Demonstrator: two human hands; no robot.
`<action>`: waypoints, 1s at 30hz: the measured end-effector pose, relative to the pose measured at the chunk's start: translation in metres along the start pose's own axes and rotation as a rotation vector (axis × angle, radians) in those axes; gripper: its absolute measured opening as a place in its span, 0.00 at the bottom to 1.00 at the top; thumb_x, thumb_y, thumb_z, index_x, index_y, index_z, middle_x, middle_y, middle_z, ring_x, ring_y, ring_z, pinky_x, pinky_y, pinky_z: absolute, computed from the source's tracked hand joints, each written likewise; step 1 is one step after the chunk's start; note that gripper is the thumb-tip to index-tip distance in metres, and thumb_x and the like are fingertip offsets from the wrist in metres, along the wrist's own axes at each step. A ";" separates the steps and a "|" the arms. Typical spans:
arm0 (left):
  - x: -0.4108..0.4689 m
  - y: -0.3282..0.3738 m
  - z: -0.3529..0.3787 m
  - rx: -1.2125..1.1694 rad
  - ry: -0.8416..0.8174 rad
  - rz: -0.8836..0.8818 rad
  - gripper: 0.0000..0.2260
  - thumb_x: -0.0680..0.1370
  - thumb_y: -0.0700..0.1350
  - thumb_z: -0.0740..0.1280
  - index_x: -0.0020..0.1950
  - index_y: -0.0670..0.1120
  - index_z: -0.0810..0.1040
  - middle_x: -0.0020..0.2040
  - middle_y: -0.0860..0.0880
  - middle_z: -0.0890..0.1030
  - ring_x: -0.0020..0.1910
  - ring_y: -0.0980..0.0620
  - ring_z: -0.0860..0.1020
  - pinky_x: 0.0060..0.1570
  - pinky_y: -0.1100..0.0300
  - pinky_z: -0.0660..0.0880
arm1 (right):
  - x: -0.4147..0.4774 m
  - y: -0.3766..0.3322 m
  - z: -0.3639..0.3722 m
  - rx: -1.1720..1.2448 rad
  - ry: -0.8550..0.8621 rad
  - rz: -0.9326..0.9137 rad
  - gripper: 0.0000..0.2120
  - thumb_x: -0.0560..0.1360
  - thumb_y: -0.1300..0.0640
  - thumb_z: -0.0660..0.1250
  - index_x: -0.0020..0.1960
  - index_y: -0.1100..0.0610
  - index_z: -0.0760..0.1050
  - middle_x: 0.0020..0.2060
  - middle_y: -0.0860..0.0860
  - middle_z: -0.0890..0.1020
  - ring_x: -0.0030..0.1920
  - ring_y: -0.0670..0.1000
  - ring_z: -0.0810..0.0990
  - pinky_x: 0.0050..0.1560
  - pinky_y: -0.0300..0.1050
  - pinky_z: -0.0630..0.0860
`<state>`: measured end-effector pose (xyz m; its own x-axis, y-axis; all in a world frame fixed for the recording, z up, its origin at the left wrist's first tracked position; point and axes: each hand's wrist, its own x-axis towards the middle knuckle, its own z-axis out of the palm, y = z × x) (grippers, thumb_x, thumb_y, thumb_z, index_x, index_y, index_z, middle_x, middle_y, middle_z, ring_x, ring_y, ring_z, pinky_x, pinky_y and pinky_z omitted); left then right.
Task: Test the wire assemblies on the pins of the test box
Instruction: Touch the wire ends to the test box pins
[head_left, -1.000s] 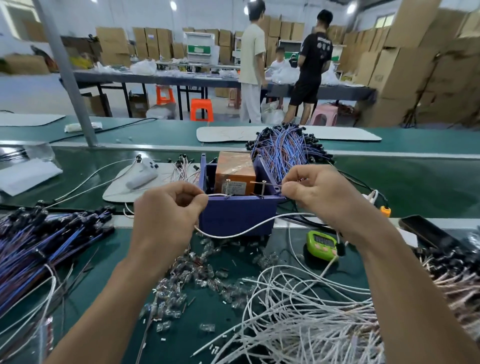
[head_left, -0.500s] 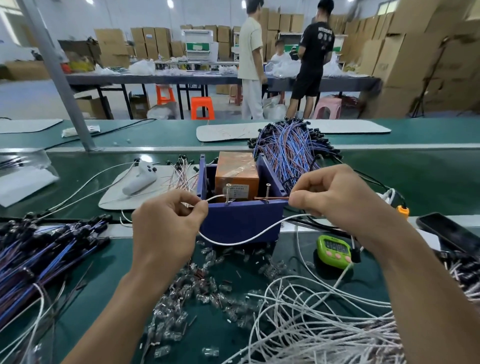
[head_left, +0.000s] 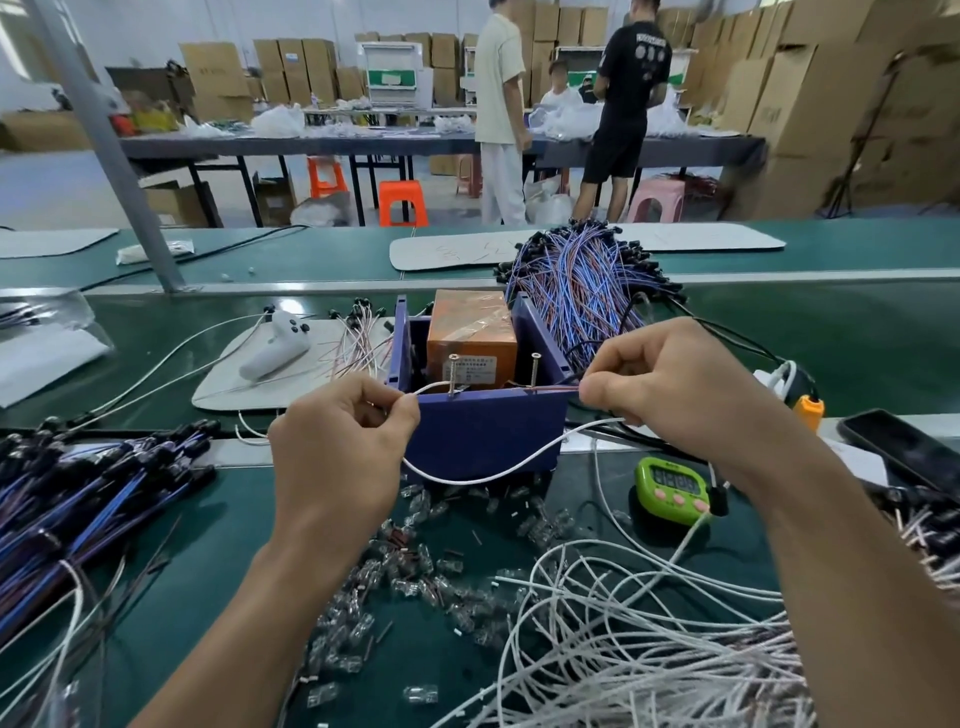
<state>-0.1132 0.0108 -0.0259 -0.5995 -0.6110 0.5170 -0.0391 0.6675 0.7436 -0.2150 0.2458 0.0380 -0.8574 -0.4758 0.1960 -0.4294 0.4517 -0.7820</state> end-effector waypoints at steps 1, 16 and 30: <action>0.000 0.000 0.000 0.001 0.006 -0.001 0.12 0.74 0.48 0.78 0.33 0.56 0.80 0.31 0.64 0.80 0.29 0.60 0.78 0.29 0.67 0.68 | 0.000 0.000 0.000 -0.038 0.027 0.001 0.08 0.73 0.57 0.75 0.35 0.53 0.83 0.23 0.46 0.76 0.25 0.44 0.69 0.31 0.37 0.67; -0.002 0.002 -0.002 -0.035 0.057 0.001 0.10 0.74 0.49 0.77 0.35 0.55 0.80 0.31 0.65 0.81 0.25 0.61 0.76 0.28 0.66 0.67 | 0.002 0.005 0.002 -0.209 0.176 0.006 0.10 0.72 0.53 0.76 0.33 0.50 0.83 0.23 0.42 0.78 0.25 0.40 0.73 0.28 0.29 0.67; 0.036 -0.014 -0.031 -0.143 0.128 -0.506 0.05 0.70 0.51 0.76 0.40 0.52 0.83 0.38 0.52 0.85 0.39 0.47 0.81 0.41 0.55 0.77 | -0.008 -0.012 0.017 -0.101 -0.334 0.015 0.11 0.79 0.55 0.69 0.39 0.52 0.84 0.27 0.48 0.74 0.30 0.47 0.67 0.35 0.46 0.65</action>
<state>-0.1093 -0.0333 -0.0045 -0.4316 -0.8941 0.1200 -0.1831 0.2171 0.9588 -0.1979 0.2310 0.0360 -0.7309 -0.6817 -0.0328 -0.4575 0.5250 -0.7177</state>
